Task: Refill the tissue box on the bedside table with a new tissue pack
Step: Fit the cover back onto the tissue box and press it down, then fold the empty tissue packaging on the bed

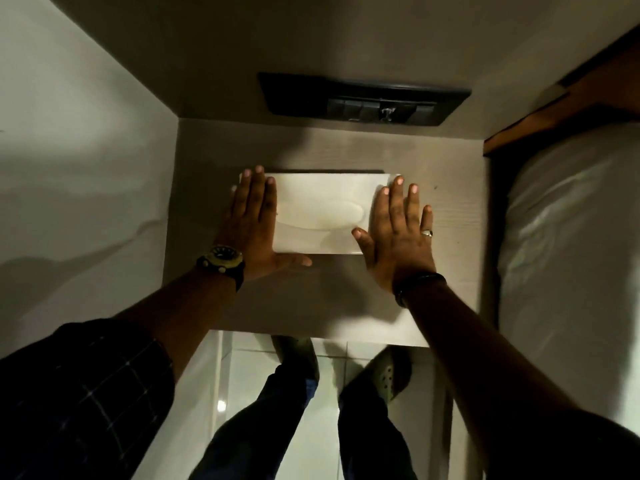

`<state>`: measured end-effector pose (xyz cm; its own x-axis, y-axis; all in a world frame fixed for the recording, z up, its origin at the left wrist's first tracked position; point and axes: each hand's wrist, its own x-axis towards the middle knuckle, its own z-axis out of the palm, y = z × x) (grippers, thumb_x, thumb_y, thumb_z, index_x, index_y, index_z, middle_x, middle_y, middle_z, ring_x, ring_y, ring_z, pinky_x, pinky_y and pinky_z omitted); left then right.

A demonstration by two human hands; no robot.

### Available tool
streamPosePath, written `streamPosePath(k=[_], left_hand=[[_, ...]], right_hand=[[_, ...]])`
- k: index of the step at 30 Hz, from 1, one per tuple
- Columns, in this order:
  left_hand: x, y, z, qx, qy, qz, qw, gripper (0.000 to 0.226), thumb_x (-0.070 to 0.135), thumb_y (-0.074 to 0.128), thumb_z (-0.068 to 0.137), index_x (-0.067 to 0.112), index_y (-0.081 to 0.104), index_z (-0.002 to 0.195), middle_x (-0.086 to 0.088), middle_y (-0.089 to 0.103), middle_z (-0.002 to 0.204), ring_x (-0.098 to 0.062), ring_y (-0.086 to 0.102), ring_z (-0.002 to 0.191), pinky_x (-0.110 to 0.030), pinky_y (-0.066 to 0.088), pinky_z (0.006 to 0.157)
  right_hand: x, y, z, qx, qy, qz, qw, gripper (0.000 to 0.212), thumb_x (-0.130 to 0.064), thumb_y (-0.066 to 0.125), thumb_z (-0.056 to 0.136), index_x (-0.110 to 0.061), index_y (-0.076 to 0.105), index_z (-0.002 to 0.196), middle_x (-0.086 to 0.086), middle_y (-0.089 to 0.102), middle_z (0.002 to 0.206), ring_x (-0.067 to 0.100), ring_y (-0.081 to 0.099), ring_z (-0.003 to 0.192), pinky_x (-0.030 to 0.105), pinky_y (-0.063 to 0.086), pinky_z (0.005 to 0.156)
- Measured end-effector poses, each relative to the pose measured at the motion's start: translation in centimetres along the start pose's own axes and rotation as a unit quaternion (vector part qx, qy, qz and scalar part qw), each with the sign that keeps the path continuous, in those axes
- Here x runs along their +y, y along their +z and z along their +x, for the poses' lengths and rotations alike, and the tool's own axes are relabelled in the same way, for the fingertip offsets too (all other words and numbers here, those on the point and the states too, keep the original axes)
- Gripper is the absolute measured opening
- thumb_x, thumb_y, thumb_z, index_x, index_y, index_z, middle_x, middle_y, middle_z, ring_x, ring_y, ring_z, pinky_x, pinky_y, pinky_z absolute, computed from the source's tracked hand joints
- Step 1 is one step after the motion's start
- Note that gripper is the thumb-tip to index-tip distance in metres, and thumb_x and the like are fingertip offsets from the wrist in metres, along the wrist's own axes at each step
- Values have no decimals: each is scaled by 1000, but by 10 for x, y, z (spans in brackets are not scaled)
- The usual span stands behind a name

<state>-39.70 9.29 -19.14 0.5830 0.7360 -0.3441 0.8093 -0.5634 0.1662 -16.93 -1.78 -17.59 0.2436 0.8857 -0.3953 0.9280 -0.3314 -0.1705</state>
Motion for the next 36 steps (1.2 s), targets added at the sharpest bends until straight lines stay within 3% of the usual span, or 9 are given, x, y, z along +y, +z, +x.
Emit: streamPosePath(k=[5,9,15,19,23,27,30,32,36], left_hand=[[22,-16,-28,21,-44,2,999,133,93,35,59,7,-9,150,-25,-13,157,-41,-10,145,-56,-3,117],[106,-25,-66,22,-67,-69,995,123,91,33,65,11,-6,151,-21,-12,158,-37,-9,146,-49,-5,117],[280,-42,-129,-9,74,-186,980,95,68,56,76,13,28,148,-19,12,159,-36,21,143,-49,35,110],[392,-57,-182,-14,125,-268,955,68,55,50,77,14,50,131,-12,42,142,-29,44,130,-43,44,100],[469,-56,-209,-50,93,-429,897,52,46,65,82,13,56,122,-4,56,124,-17,58,109,-37,50,92],[516,-64,-197,-140,12,-517,845,58,36,72,81,28,44,131,10,60,116,-11,61,109,-27,50,91],[540,-73,-182,-192,-41,-546,814,63,32,68,86,32,33,139,1,61,126,-15,59,113,-35,48,98],[549,-79,-179,-210,-73,-571,790,58,26,66,88,28,34,138,-1,55,133,-20,55,121,-44,46,102],[549,-90,-182,-195,-85,-598,773,63,20,69,86,29,33,137,-1,55,132,-16,58,115,-47,47,100]], right_hand=[[23,-10,-59,23,39,49,998,87,-66,4,89,-8,-1,153,17,-9,161,37,-10,148,54,0,119],[51,-40,-130,50,80,127,987,84,-64,19,91,-10,2,154,22,-11,160,39,-11,147,55,2,119],[108,-106,-245,153,129,293,935,85,-59,36,91,-12,3,153,19,-12,160,29,-10,149,40,3,122],[153,-147,-324,300,122,353,878,73,-45,48,94,-4,25,149,22,10,160,25,10,149,18,8,119],[224,-159,-372,448,170,313,820,70,-53,45,95,-4,36,143,21,35,152,28,29,143,26,22,117],[301,-146,-391,271,321,377,825,94,-68,59,76,-10,34,147,11,45,147,26,40,137,37,36,110],[325,-128,-393,90,333,453,822,69,-62,68,75,-20,51,126,-2,64,110,28,60,111,27,43,78],[328,-121,-395,67,311,453,833,57,-58,70,76,-23,49,115,-5,64,97,27,63,95,31,44,69],[324,-126,-413,123,289,547,776,57,-57,73,69,-45,37,112,-10,65,102,10,65,83,25,48,68]])
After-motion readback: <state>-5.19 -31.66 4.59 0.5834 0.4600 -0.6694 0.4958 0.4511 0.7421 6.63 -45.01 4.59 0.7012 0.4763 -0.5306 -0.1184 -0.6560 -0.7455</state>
